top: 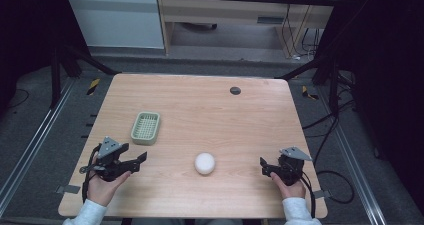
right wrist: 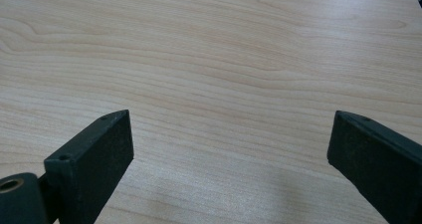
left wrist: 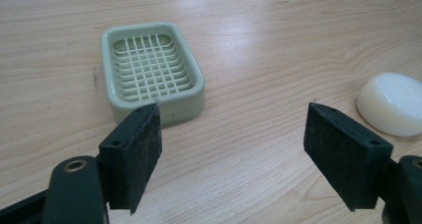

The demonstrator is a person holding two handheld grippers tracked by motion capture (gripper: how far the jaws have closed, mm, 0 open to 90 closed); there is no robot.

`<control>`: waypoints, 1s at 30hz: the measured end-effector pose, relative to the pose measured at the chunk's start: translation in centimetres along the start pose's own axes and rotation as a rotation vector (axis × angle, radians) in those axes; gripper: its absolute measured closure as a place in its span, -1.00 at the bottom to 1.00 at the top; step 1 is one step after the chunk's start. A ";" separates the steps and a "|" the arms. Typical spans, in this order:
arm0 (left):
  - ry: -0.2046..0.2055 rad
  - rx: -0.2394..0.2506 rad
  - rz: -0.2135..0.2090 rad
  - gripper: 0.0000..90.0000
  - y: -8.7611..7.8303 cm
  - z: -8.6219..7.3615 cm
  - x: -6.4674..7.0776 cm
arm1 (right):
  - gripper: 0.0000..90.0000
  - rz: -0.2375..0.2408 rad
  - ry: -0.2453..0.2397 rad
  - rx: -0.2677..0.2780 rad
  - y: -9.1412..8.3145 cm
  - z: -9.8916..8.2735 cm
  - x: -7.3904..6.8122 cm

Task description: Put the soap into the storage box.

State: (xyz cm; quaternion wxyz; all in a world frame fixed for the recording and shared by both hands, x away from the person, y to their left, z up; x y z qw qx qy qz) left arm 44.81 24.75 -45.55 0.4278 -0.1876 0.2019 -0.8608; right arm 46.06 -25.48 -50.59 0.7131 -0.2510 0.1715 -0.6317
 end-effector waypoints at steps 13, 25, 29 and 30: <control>0.060 -0.050 -0.038 -0.49 1.1 0.3 2.1 | -0.90 0.001 0.001 -0.004 0.1 -0.1 0.0; 0.114 -0.078 -0.067 -0.50 2.1 1.0 3.9 | -0.90 0.006 -0.007 -0.005 0.1 -0.1 -0.1; 0.132 -0.085 -0.082 -0.50 2.4 1.5 4.5 | -0.90 0.007 -0.006 -0.005 0.1 -0.1 -0.1; 0.136 -0.088 -0.085 -0.50 2.5 1.6 4.6 | -0.90 0.006 -0.005 -0.004 0.1 -0.1 -0.1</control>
Point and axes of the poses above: each handheld gripper's, and its own axes: y roughly forward along the jaws, z roughly out of its top, x roughly to its right, the point moved 2 cm from there along y, roughly forward along the jaws, and after that the axes turned 8 degrees about -z, right-handed, at the moved point
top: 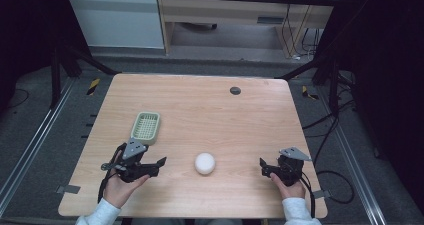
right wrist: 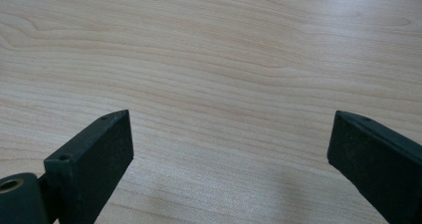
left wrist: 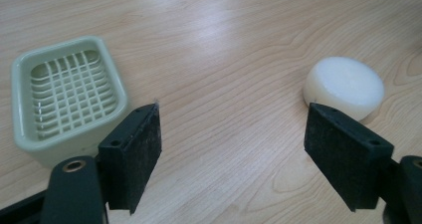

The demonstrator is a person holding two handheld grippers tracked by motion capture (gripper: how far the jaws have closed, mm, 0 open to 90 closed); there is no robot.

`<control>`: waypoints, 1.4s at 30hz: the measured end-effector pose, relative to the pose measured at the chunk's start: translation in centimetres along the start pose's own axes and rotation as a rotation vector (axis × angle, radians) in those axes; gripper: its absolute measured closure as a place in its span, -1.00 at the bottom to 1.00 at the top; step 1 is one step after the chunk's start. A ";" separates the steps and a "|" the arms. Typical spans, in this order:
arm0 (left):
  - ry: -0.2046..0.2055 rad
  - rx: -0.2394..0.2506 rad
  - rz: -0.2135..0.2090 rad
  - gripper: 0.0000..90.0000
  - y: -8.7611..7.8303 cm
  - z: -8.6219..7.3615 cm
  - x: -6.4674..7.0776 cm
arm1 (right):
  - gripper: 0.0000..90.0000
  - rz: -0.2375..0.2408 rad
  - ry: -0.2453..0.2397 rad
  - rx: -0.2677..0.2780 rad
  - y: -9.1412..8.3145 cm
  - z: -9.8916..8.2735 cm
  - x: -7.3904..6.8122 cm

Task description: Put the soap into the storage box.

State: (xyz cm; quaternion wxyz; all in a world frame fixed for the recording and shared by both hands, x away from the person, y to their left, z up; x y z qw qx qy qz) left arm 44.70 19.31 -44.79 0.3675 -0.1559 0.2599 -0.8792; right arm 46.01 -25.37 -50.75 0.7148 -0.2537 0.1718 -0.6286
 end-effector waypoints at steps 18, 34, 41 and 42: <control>0.071 -0.035 -0.038 -0.51 1.8 2.8 1.9 | -0.90 0.004 0.009 -0.007 0.0 0.0 0.0; 0.110 -0.073 -0.085 -0.54 3.7 4.3 3.4 | -0.90 0.013 0.011 -0.009 0.1 0.0 0.0; 0.129 -0.099 -0.102 -0.54 4.6 4.7 4.2 | -0.90 0.014 0.009 -0.010 0.1 0.0 0.0; 0.133 -0.104 -0.108 -0.54 4.8 4.8 4.4 | -0.90 0.014 0.011 -0.009 0.0 0.0 0.0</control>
Point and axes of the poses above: each handheld gripper's, and its own axes: y roughly forward along the jaws, z roughly out of its top, x roughly to its right, the point moved 2 cm from there along y, roughly forward along the jaws, and after that the axes turned 8 degrees about -z, right-handed, at the moved point
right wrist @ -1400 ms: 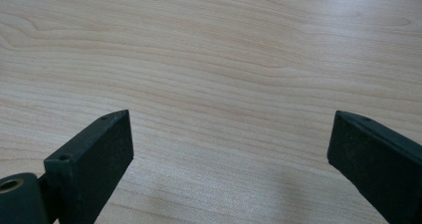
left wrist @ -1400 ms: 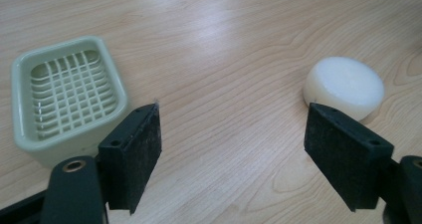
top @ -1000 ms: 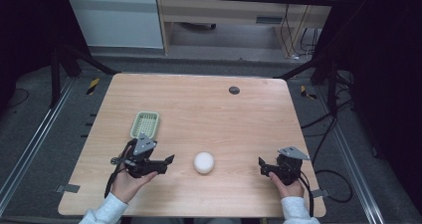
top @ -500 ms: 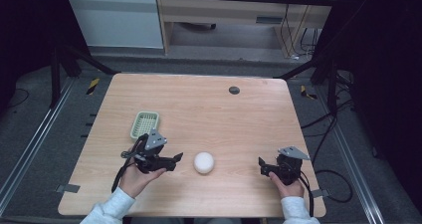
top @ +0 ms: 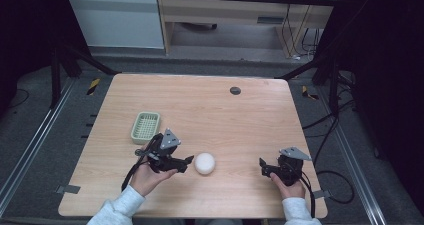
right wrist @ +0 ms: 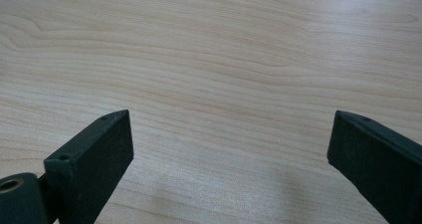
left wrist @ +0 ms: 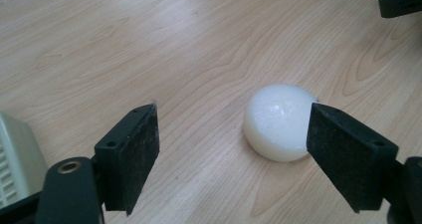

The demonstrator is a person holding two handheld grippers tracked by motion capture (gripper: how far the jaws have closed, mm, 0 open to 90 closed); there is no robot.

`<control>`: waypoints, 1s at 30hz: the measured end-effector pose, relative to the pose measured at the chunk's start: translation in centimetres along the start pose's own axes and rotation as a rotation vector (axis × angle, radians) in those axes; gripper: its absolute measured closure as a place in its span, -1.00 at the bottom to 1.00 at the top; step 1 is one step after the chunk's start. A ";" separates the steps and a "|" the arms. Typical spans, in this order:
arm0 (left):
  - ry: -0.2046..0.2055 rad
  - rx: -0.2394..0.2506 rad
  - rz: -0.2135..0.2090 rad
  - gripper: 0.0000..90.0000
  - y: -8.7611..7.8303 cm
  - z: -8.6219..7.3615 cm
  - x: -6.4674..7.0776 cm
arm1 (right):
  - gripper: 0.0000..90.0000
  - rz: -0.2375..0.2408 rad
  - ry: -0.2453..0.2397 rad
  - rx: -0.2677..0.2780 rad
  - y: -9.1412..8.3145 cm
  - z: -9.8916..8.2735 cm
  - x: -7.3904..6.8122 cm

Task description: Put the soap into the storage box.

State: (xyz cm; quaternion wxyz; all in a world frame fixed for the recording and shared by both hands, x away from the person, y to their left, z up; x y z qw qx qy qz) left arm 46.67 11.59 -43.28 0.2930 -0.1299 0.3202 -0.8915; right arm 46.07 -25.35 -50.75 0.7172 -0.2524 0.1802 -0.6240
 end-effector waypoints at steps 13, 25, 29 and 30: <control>0.031 -0.051 -0.029 -0.55 1.6 0.7 1.0 | -0.90 0.005 -0.003 0.003 0.1 0.0 0.0; 0.048 -0.105 -0.057 -0.56 3.2 0.7 1.8 | -0.90 0.009 0.000 -0.002 0.0 0.0 0.0; 0.051 -0.117 -0.065 -0.56 3.8 0.7 2.0 | -0.90 0.010 0.000 -0.002 0.1 0.0 0.0; 0.048 -0.119 -0.065 -0.56 3.9 0.7 2.0 | -0.90 0.010 0.000 -0.002 0.1 0.0 0.0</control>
Point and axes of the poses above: each handheld gripper's, and its own axes: y roughly forward along the jaws, z roughly out of its top, x roughly to its right, the point moved 2 cm from there along y, roughly forward along the jaws, and after that the axes turned 8 degrees about -z, right-handed, at the moved point
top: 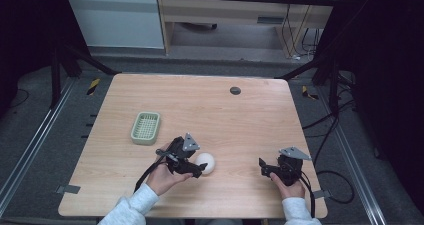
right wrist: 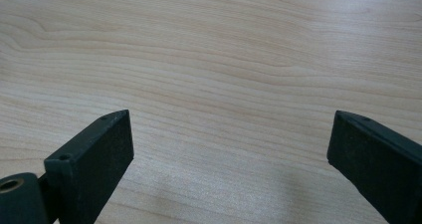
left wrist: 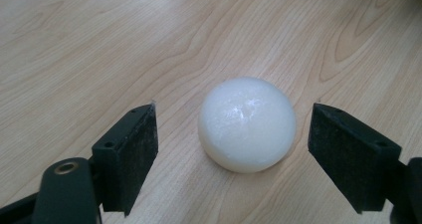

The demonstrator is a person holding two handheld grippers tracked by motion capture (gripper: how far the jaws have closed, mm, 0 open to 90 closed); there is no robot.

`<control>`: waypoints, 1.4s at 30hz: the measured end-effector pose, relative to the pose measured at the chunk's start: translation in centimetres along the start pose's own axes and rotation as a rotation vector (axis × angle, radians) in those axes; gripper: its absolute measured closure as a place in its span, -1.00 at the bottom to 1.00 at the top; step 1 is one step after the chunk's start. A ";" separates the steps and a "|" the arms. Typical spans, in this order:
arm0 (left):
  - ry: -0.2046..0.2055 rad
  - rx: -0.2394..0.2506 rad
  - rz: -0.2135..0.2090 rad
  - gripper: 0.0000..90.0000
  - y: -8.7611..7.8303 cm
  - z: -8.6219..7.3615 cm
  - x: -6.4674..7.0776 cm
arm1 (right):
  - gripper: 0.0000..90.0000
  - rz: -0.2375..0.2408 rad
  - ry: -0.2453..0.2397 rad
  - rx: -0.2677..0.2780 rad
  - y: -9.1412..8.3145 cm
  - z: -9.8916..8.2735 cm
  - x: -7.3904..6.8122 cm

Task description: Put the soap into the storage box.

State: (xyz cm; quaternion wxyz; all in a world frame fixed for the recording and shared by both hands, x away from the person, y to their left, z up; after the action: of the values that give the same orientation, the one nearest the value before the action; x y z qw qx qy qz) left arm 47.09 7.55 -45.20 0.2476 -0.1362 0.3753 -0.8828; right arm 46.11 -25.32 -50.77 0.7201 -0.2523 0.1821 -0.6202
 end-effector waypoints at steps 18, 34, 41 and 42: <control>-0.007 -0.049 -0.008 -0.57 2.0 0.2 0.3 | -0.90 0.003 -0.006 -0.005 0.1 0.0 -0.1; -0.002 -0.097 -0.013 -0.58 3.5 0.3 0.2 | -0.90 0.006 -0.009 -0.007 0.1 0.0 -0.1; 0.005 -0.121 -0.014 -0.58 4.1 0.2 0.2 | -0.90 0.006 -0.009 -0.008 0.1 0.0 -0.1; 0.005 -0.123 -0.014 -0.58 4.1 0.2 0.2 | -0.90 0.006 -0.011 -0.007 0.1 0.0 -0.1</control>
State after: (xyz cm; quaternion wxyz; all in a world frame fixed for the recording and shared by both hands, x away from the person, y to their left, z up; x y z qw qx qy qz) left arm 48.45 4.86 -48.04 0.2318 -0.1512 0.4285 -0.8601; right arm 46.21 -25.17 -50.86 0.7222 -0.2576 0.1811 -0.6159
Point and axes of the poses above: each handheld gripper's, and its own axes: y roughly forward along the jaws, z roughly out of its top, x roughly to its right, the point moved 2 cm from there along y, roughly forward along the jaws, and after that the axes turned 8 degrees about -z, right-handed, at the moved point
